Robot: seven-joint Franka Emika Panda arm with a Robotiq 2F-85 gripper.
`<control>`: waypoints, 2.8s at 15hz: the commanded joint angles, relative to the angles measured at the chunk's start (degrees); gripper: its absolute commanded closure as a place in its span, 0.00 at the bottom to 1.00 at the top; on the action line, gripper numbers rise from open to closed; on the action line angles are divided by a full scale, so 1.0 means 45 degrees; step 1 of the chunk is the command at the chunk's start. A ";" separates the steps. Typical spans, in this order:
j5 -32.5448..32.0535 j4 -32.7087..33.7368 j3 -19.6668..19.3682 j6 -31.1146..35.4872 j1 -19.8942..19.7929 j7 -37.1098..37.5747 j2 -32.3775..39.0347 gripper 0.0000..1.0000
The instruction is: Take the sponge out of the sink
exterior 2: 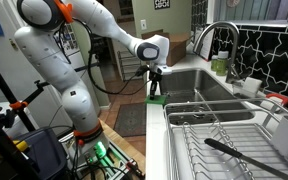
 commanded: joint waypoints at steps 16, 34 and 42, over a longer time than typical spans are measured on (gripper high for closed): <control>0.2810 0.2147 0.0793 0.1018 0.1836 -0.1219 0.2364 0.95; 0.1276 0.2435 0.0805 -0.0002 0.2059 -0.0640 0.2407 0.95; -0.0621 0.1732 0.0374 -0.1135 0.1516 -0.0222 0.1884 0.95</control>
